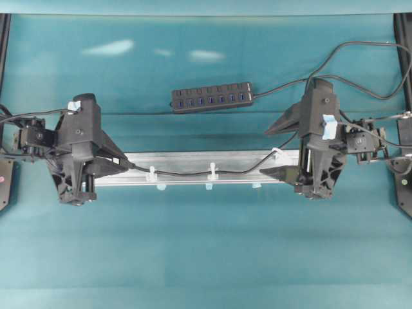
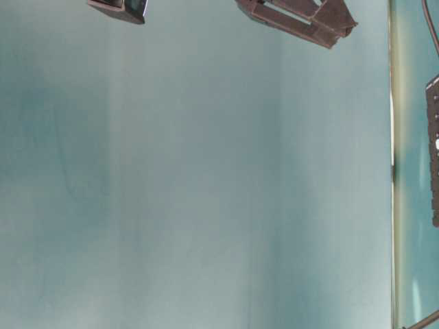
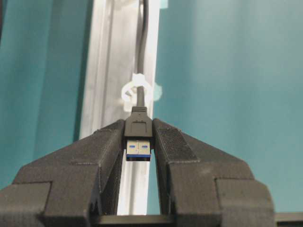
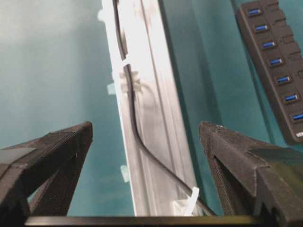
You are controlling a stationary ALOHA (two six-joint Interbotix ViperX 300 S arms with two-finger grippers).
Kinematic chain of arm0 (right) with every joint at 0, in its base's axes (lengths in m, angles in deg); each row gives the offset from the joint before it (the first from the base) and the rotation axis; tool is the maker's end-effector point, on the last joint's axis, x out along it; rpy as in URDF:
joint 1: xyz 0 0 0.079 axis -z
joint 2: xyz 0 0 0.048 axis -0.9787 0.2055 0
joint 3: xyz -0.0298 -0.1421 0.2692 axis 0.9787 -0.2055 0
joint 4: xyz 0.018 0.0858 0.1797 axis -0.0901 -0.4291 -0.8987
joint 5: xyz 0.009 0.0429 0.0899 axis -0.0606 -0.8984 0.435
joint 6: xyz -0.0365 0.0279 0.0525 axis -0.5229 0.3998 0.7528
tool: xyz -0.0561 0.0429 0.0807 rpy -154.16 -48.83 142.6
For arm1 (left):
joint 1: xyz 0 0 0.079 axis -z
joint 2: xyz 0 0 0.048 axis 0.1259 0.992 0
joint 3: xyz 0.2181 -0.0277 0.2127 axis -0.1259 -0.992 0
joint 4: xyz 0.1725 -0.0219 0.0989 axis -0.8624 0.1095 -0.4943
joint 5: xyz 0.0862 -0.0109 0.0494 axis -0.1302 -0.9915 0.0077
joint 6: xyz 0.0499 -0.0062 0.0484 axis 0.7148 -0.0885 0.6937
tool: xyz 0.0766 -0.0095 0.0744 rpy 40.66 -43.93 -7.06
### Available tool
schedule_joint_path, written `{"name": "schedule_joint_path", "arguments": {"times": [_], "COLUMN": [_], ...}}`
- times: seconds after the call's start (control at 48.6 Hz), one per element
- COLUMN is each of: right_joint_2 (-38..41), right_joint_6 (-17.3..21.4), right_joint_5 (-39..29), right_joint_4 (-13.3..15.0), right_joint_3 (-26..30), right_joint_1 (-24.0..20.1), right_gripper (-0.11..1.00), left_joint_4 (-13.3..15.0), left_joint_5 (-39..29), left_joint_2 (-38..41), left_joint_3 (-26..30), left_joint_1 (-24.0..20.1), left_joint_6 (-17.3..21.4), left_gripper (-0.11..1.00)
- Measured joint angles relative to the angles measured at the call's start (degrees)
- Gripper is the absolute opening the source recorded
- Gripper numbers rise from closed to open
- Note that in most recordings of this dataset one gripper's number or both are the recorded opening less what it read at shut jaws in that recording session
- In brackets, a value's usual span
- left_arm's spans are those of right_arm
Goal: Pass the USB cable through three rings with both arms.
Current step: 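Hold the plug with the left gripper while the right gripper retracts right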
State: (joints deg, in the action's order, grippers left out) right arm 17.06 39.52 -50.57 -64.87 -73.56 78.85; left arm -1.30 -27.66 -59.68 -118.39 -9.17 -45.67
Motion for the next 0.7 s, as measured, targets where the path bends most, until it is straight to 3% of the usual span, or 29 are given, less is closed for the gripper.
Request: {"name": "schedule_joint_path", "arguments": {"times": [0.7], "right_joint_2": [0.1], "right_joint_6": [0.0], "right_joint_5": [0.0], "right_joint_4": [0.0], "right_joint_3": [0.0], "right_joint_1": [0.1], "right_gripper": [0.89], "left_joint_4": [-0.1], "left_joint_5": [-1.7], "left_joint_2": [-1.5], "left_joint_3": [0.1], "left_joint_1": [0.0], "left_joint_6": [0.0], "left_gripper": [0.22]}}
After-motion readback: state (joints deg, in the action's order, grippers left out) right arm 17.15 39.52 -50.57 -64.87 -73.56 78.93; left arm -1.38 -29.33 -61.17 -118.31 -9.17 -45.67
